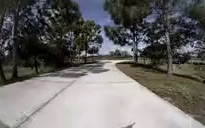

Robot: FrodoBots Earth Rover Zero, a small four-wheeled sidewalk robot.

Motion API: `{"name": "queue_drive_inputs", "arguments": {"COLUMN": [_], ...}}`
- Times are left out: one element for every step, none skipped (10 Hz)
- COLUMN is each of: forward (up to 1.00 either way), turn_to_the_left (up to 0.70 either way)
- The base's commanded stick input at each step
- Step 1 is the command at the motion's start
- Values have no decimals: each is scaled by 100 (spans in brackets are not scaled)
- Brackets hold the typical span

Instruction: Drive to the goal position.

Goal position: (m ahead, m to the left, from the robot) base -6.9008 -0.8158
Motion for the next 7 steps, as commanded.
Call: {"name": "queue_drive_inputs", "arguments": {"forward": [0, 0, 0, 0, 0, 0, 0], "turn_to_the_left": [-85, -85, -85, -85, -85, -85, -85]}}
